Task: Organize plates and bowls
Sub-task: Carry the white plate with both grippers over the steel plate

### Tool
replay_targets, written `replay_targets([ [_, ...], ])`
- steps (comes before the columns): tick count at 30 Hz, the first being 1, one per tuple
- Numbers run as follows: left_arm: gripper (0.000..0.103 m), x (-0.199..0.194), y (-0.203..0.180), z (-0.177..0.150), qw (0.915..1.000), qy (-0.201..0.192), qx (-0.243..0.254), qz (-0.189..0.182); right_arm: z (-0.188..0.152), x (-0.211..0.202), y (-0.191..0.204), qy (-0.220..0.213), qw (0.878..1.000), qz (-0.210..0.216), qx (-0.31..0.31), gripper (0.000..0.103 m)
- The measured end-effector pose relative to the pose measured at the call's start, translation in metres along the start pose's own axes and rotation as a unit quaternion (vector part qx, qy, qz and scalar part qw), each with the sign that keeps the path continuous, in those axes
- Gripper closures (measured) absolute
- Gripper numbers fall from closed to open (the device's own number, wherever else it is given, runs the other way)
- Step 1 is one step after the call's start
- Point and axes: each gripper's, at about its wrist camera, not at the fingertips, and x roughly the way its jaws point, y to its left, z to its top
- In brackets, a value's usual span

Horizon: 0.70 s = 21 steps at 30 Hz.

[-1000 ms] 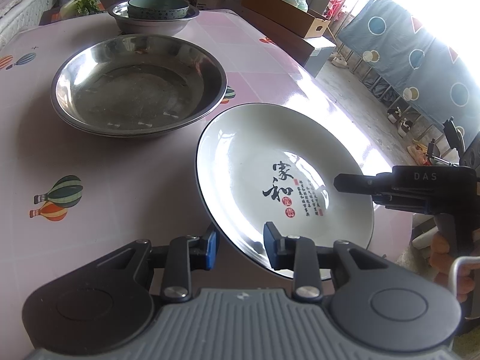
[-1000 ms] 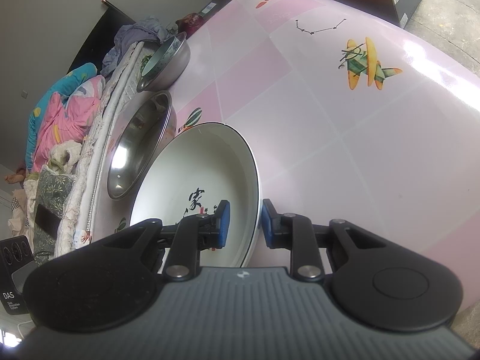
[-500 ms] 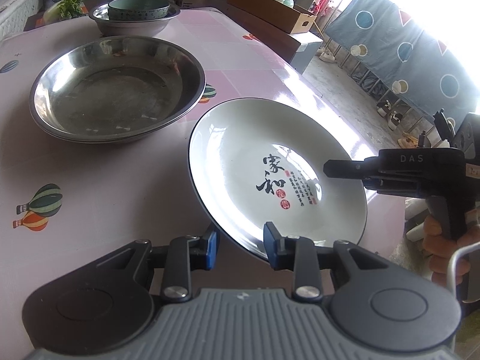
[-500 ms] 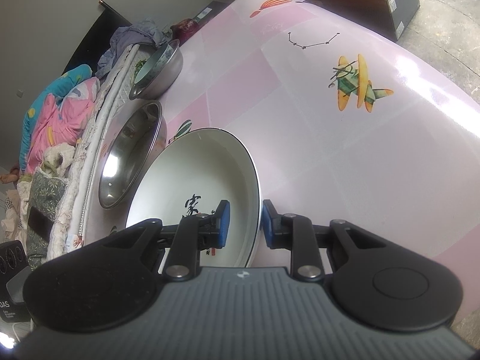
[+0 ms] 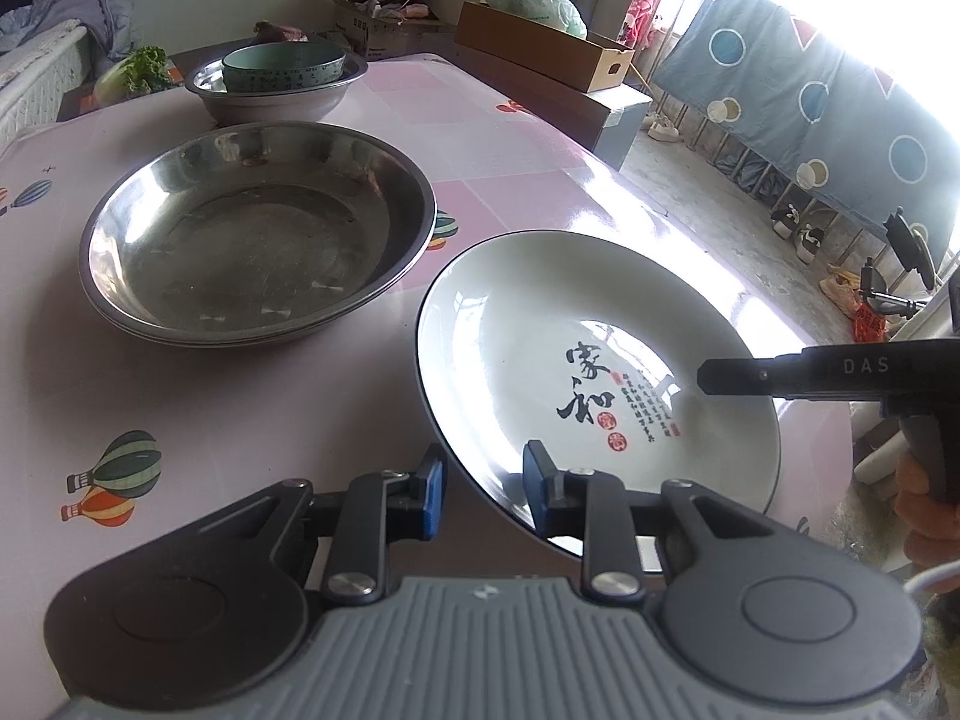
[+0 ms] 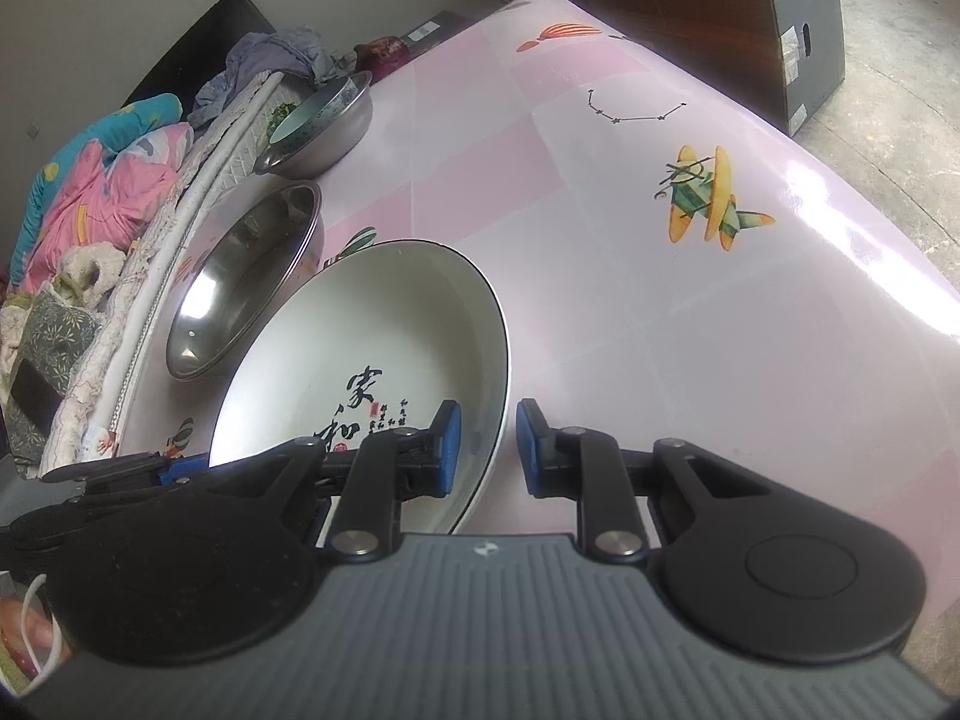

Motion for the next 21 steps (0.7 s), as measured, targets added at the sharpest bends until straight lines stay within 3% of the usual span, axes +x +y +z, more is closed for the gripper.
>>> replay_targets([
  [8, 0.075, 0.003, -0.003, 0.002, 1.0000, 0.000, 0.004, 0.006, -0.004, 0.002, 0.016, -0.019, 0.998, -0.031, -0.058, 0.086],
  [14, 0.069, 0.008, 0.001, 0.010, 0.9999, 0.009, 0.001, 0.011, -0.005, 0.002, 0.015, -0.026, 0.997, -0.030, -0.066, 0.086],
  [21, 0.072, 0.011, -0.009, 0.015, 0.9993, 0.015, 0.018, 0.029, -0.008, 0.000, 0.015, -0.032, 0.995, -0.027, -0.087, 0.085],
])
